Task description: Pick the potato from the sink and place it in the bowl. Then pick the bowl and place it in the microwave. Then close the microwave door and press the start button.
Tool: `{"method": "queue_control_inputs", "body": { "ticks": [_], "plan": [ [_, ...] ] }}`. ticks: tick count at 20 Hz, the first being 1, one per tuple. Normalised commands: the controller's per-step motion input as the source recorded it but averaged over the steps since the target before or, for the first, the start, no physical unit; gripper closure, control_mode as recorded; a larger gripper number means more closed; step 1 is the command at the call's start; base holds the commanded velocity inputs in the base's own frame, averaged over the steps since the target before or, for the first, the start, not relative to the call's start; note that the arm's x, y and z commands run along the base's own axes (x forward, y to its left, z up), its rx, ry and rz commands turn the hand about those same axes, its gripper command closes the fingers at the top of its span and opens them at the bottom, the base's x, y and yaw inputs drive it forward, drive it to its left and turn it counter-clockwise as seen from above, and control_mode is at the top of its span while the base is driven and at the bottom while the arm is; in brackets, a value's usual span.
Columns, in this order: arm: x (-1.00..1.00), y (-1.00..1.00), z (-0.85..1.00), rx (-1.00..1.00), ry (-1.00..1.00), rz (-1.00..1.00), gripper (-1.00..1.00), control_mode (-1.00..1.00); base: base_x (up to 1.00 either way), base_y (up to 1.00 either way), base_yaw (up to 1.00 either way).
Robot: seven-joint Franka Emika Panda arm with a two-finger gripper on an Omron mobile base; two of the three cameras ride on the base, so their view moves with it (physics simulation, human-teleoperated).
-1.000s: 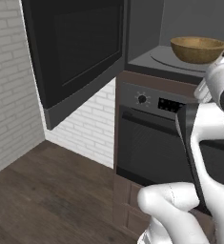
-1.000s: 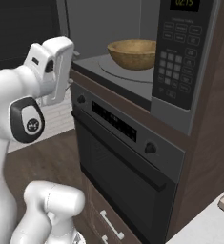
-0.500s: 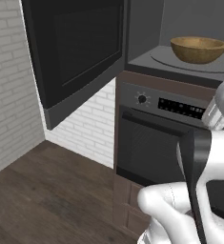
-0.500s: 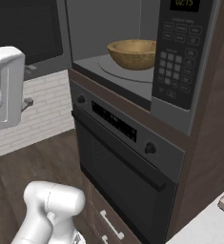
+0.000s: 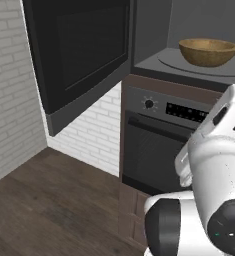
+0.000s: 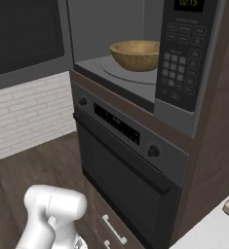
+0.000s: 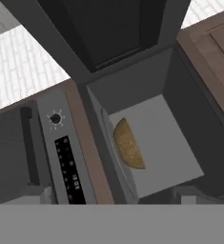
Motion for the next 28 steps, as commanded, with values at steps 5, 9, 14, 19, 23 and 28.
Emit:
{"method": "queue_control_inputs", "body": {
  "ticks": [5, 9, 14, 19, 23, 28],
  "plan": [
    [-0.03, 1.00, -0.48, 0.02, 0.00, 0.00, -1.00, -1.00, 0.00, 0.00, 0.00],
    [0.00, 0.94, -0.39, -0.02, 0.00, 0.00, -1.00, -1.00, 0.00, 0.00, 0.00],
    [0.07, 0.91, -0.47, -0.13, 0.00, 0.00, -1.00, -1.00, 0.00, 0.00, 0.00],
    [0.31, 0.87, -0.52, -0.18, 0.00, -0.03, -1.00, -1.00, 0.00, 0.00, 0.00],
    [0.56, 0.88, -0.50, -0.17, 0.00, -0.05, -1.00, -1.00, 0.00, 0.00, 0.00],
    [0.85, 0.86, -0.39, -0.14, 0.00, -0.10, -1.00, -1.00, 0.00, 0.00, 0.00]
  ]
}}
